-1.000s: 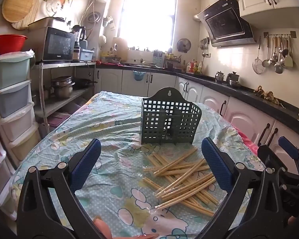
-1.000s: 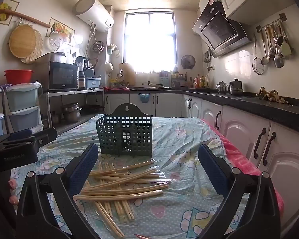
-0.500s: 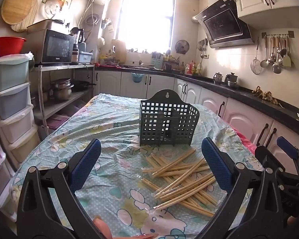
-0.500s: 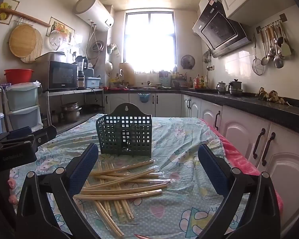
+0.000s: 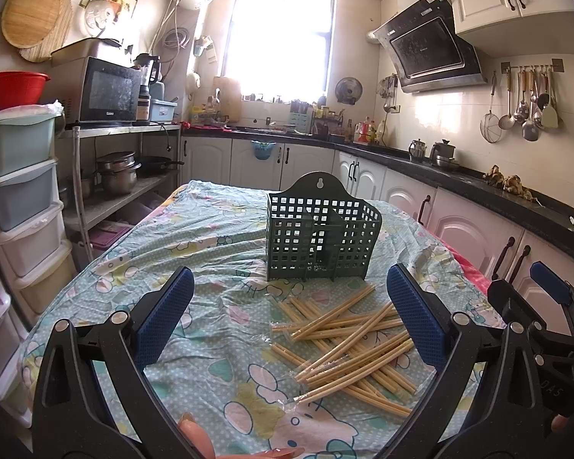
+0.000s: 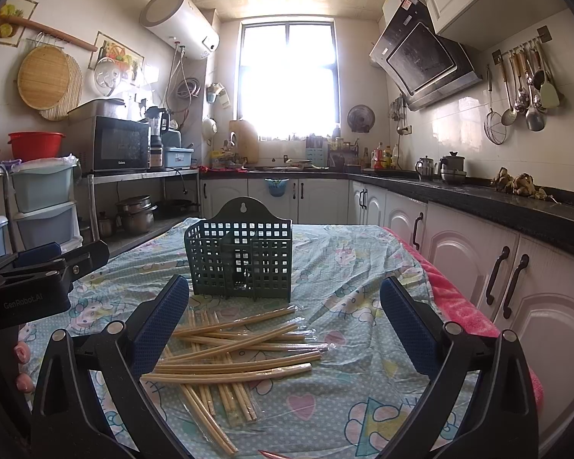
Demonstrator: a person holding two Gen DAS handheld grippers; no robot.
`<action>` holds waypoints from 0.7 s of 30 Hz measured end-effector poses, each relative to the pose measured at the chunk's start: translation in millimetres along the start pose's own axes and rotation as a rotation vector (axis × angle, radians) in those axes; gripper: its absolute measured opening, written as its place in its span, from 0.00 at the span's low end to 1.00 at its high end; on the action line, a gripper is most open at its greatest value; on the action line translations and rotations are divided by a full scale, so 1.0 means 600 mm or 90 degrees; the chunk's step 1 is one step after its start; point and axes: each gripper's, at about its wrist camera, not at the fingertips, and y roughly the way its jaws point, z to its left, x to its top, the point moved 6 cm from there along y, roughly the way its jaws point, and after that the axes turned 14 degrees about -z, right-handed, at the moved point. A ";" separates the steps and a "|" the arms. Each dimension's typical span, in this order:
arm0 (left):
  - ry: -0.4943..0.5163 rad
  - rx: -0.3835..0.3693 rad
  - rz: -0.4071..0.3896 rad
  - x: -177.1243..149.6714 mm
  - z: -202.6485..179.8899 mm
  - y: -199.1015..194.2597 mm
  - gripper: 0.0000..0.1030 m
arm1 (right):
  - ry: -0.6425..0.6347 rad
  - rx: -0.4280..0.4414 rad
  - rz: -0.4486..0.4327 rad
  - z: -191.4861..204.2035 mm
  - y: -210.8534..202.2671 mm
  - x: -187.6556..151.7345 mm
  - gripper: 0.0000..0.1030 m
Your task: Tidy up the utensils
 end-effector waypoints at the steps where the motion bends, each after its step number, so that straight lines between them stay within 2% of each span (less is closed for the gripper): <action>1: 0.000 0.000 0.000 0.000 0.000 0.000 0.91 | 0.000 -0.001 0.001 0.000 0.000 0.000 0.94; 21: 0.000 -0.002 0.001 0.008 -0.005 0.002 0.91 | -0.001 0.001 0.002 0.002 0.001 0.002 0.94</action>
